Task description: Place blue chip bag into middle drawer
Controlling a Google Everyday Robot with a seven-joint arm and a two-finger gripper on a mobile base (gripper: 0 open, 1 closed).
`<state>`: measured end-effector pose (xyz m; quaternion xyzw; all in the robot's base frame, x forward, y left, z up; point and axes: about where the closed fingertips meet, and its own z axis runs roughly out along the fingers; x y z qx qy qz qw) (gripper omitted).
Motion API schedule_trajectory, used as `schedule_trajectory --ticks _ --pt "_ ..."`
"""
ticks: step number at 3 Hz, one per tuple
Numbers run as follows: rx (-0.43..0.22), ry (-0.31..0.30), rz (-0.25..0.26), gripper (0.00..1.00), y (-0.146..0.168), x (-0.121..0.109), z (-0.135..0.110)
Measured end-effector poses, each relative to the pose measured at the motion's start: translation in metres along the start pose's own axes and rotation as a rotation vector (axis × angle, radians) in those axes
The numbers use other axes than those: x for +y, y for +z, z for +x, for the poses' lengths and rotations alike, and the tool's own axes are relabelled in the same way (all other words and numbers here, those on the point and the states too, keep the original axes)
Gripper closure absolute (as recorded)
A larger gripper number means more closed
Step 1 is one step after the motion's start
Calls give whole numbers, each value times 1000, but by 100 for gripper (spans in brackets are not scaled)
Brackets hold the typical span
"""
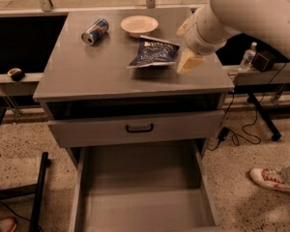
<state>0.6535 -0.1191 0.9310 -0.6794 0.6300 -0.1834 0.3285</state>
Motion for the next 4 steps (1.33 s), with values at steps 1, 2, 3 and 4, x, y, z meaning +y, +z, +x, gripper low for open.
schedule_trajectory --ticks 1,2,3,4 --pt "-58 -29 -18 31 23 3 -26" --pt "-102 -54 -15 32 31 5 -45" --pt "-148 -55 -19 47 38 6 -55" --pt "-171 -43 -40 64 52 11 -58"
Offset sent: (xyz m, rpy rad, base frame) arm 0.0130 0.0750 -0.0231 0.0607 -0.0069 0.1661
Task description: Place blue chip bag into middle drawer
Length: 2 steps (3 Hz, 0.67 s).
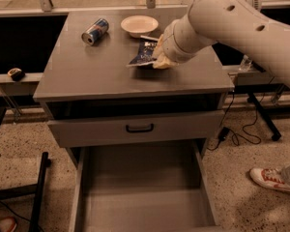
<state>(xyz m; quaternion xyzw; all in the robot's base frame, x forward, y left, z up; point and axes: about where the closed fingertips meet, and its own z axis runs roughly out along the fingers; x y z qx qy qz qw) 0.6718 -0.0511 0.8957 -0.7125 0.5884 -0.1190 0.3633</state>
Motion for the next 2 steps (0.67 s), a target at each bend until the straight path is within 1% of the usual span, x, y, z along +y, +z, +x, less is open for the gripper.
schedule_trajectory --ticks 1,2 --pt "-17 13 4 87 4 1 0" --pt "-47 13 33 100 -12 -3 3"
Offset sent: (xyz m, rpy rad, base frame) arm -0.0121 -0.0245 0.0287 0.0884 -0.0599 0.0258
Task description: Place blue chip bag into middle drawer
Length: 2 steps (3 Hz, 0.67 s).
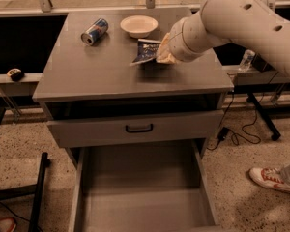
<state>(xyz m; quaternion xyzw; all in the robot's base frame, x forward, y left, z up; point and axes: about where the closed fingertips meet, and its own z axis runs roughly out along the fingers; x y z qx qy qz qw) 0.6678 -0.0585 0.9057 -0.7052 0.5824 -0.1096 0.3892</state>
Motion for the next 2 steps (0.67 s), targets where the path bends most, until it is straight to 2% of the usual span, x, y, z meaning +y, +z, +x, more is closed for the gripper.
schedule_trajectory --ticks 1,2 --pt "-72 -29 75 100 -48 -4 -15" --pt "-125 -76 126 100 -118 15 -33"
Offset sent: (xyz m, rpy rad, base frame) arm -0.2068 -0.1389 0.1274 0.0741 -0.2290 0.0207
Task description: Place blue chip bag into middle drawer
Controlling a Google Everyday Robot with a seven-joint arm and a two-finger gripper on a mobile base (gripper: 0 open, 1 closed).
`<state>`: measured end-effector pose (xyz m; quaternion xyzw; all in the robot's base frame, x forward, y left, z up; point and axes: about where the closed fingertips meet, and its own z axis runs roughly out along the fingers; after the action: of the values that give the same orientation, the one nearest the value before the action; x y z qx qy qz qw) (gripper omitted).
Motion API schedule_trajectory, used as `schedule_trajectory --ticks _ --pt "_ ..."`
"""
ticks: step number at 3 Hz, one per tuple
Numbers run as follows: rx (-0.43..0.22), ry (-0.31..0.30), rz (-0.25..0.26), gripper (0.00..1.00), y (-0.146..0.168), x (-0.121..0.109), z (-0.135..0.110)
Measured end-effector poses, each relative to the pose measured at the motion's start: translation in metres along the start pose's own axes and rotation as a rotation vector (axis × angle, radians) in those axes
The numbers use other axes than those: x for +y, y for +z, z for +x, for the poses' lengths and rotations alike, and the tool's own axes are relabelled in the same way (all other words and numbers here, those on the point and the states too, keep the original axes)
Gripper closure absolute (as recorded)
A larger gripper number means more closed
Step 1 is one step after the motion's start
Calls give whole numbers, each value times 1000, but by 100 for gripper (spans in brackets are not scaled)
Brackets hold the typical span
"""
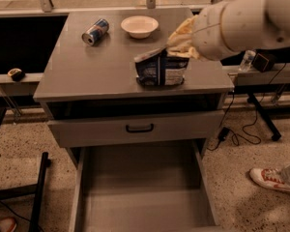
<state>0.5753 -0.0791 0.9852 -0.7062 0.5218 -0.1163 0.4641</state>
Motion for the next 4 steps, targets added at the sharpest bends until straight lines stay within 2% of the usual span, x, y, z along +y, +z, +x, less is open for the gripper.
schedule_trajectory --ticks 1,2,3,4 --pt "27 -26 18 100 -88 35 2" --pt "82 -9 -29 100 -124 62 30" --pt "70 0 -55 100 -103 68 36" --pt "17 69 -69 100 -57 106 60"
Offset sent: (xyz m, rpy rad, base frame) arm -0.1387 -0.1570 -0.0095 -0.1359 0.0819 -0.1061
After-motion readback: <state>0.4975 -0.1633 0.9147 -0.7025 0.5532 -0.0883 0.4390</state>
